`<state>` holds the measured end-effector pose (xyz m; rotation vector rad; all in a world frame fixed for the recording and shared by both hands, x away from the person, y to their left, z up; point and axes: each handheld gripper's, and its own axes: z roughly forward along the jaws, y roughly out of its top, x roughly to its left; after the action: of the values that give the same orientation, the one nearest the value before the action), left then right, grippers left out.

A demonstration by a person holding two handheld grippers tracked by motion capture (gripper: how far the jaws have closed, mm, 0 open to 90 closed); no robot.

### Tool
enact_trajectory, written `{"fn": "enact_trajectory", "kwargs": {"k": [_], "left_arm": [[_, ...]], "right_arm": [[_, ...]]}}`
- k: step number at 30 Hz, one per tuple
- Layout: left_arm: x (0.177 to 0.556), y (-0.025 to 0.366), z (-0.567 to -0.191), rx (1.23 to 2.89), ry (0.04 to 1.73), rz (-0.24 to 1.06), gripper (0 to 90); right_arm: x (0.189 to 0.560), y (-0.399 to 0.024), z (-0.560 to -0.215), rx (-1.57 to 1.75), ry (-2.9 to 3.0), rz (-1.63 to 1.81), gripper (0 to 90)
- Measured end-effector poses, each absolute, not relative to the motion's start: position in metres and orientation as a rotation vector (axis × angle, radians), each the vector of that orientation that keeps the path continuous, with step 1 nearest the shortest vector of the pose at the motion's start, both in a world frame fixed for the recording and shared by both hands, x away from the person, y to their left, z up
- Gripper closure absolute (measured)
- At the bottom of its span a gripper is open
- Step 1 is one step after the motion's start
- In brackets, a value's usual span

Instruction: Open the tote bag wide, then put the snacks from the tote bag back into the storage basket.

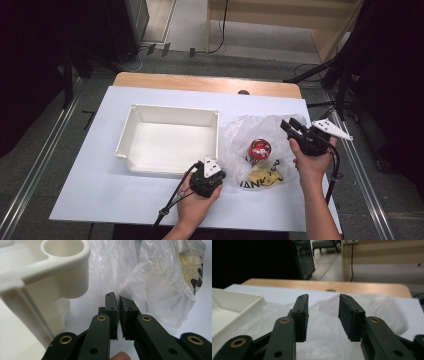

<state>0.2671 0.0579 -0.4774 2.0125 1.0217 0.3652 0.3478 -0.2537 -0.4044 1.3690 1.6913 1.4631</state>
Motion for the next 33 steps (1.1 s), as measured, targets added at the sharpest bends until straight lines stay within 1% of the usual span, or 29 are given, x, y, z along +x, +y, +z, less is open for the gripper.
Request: {"fn": "enact_trajectory", "kwargs": {"k": [4,6,7,8,9,10,11,12,13,15,18,21,22,23,24,26,29,33], "left_arm": [[0.267,0.058,-0.478,2.018,1.024,0.368,88.6],[0.267,0.058,-0.477,2.018,1.026,0.367,89.1],[0.268,0.059,-0.478,2.015,1.028,0.361,89.1],[0.268,0.059,-0.478,2.015,1.028,0.361,89.2],[0.268,0.060,-0.477,1.998,1.036,0.349,89.4],[0.268,0.060,-0.477,1.998,1.036,0.349,89.6],[0.269,0.062,-0.478,1.989,1.038,0.338,89.8],[0.269,0.062,-0.478,1.986,1.042,0.335,90.0],[0.269,0.062,-0.478,1.986,1.042,0.335,90.0],[0.269,0.063,-0.477,1.983,1.044,0.330,90.0],[0.269,0.063,-0.478,1.977,1.050,0.333,90.0],[0.269,0.063,-0.477,1.978,1.049,0.334,90.0],[0.269,0.063,-0.477,1.978,1.049,0.334,90.0],[0.269,0.064,-0.477,1.976,1.050,0.332,90.0],[0.269,0.064,-0.477,1.971,1.046,0.325,90.0],[0.270,0.066,-0.478,1.958,1.053,0.314,90.0],[0.269,0.065,-0.477,1.960,1.050,0.322,90.0],[0.269,0.066,-0.477,1.960,1.048,0.326,90.0]], "right_arm": [[0.355,-0.253,-0.397,1.338,1.665,1.462,50.6],[0.361,-0.253,-0.401,1.370,1.683,1.441,50.7],[0.374,-0.252,-0.416,1.451,1.738,1.388,58.3],[0.374,-0.252,-0.416,1.451,1.738,1.388,58.3],[0.381,-0.251,-0.431,1.535,1.765,1.293,71.2],[0.385,-0.253,-0.440,1.586,1.777,1.256,71.2],[0.388,-0.254,-0.449,1.633,1.799,1.244,81.0],[0.391,-0.256,-0.458,1.675,1.816,1.218,85.0],[0.391,-0.256,-0.458,1.675,1.816,1.218,85.0],[0.393,-0.258,-0.474,1.721,1.851,1.139,90.0],[0.393,-0.264,-0.488,1.801,1.866,1.099,90.0],[0.384,-0.266,-0.483,1.776,1.832,1.171,83.3],[0.384,-0.266,-0.483,1.776,1.832,1.171,83.3],[0.377,-0.265,-0.474,1.718,1.814,1.210,76.4],[0.373,-0.264,-0.471,1.699,1.808,1.227,72.3],[0.360,-0.261,-0.461,1.661,1.797,1.274,57.6],[0.339,-0.255,-0.451,1.592,1.792,1.319,50.0],[0.314,-0.255,-0.442,1.539,1.752,1.418,42.9]]}}
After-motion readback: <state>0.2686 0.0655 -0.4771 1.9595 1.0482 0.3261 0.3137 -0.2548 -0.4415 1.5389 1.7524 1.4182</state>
